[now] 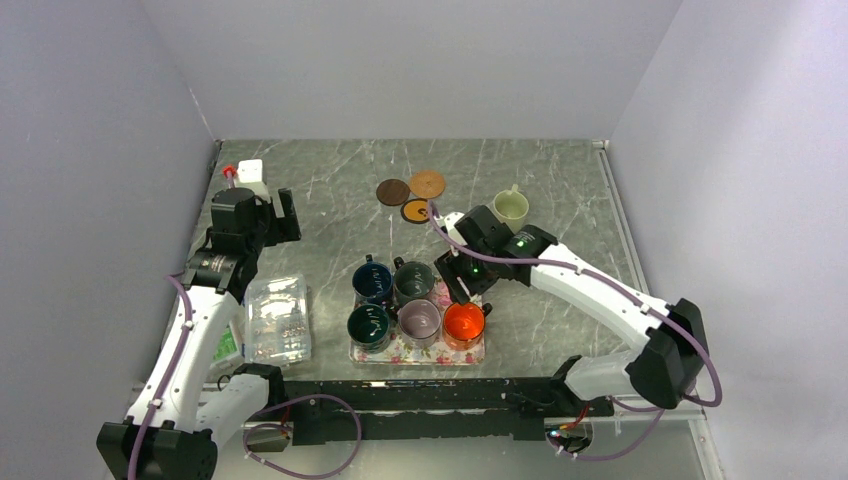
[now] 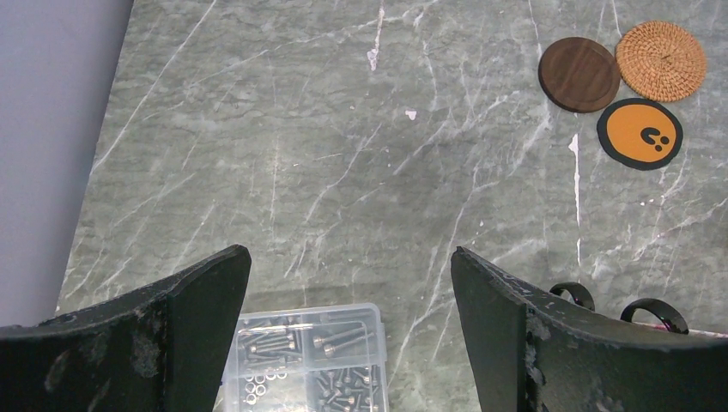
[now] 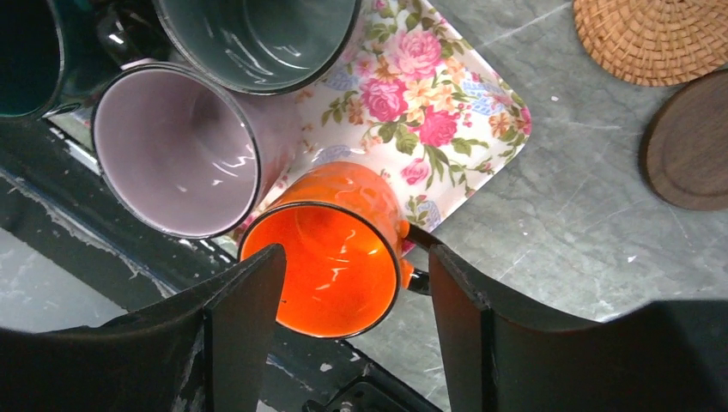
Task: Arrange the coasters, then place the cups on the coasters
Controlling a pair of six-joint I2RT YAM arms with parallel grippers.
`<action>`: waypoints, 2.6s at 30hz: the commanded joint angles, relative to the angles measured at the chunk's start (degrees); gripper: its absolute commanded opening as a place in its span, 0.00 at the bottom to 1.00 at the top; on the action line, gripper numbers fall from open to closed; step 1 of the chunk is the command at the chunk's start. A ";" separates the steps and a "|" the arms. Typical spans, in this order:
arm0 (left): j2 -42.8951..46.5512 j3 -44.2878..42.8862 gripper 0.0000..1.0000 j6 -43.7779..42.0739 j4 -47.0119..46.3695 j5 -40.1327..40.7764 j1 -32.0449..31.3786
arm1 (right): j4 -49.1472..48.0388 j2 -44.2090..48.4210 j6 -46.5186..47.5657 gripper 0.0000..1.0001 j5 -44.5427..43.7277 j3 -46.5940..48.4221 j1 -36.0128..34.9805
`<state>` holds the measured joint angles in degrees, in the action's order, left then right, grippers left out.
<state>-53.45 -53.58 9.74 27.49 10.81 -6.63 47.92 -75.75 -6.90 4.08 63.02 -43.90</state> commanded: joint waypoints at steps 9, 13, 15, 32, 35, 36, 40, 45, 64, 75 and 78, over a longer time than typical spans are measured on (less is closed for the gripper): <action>1.02 0.32 0.94 0.10 -0.76 -0.78 -0.40 | 1.22 -1.40 0.05 0.64 0.75 -1.94 -2.58; 1.01 0.32 0.94 0.11 -0.82 -0.69 -0.40 | 1.12 -3.22 1.04 0.66 -0.65 -1.19 -2.73; 1.06 0.32 0.94 0.10 -0.77 -0.68 -0.40 | 0.91 -4.19 1.66 0.66 -1.53 -0.98 -2.72; 0.69 0.37 0.94 0.27 -0.75 -0.51 -0.76 | 0.02 -6.95 1.82 0.35 -3.94 -0.56 -2.93; 0.55 0.33 0.94 0.45 -0.79 -0.97 -0.75 | -0.63 -5.61 1.05 0.29 -5.94 -1.42 -2.94; 0.43 0.39 0.94 0.46 -0.79 -1.06 -0.82 | -0.98 -5.42 0.87 0.27 -6.00 -1.72 -2.95; 0.41 0.41 0.94 0.46 -0.77 -1.05 -1.01 | -1.21 -5.74 0.41 0.17 -5.27 -2.67 -2.91; 0.36 0.41 0.94 0.51 -0.74 -1.03 -1.01 | 1.04 -6.75 -2.62 0.11 -7.39 -2.24 -2.90; -0.94 0.39 0.94 0.65 -0.77 -1.23 -1.36 | 9.32 -2.00 -32.01 0.24 -16.72 -4.83 -2.93; -1.00 0.23 0.94 0.54 -0.41 -0.78 -1.39 | 2.41 -6.01 -22.57 0.38 -18.35 -4.83 -2.60; -1.00 0.23 0.94 0.49 -0.33 -0.69 -1.36 | 1.35 -6.63 -21.76 0.35 -18.31 -5.31 -2.51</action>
<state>-54.37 -53.56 9.96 27.70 10.35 -7.73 52.27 -81.89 -31.22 -12.16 58.26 -46.59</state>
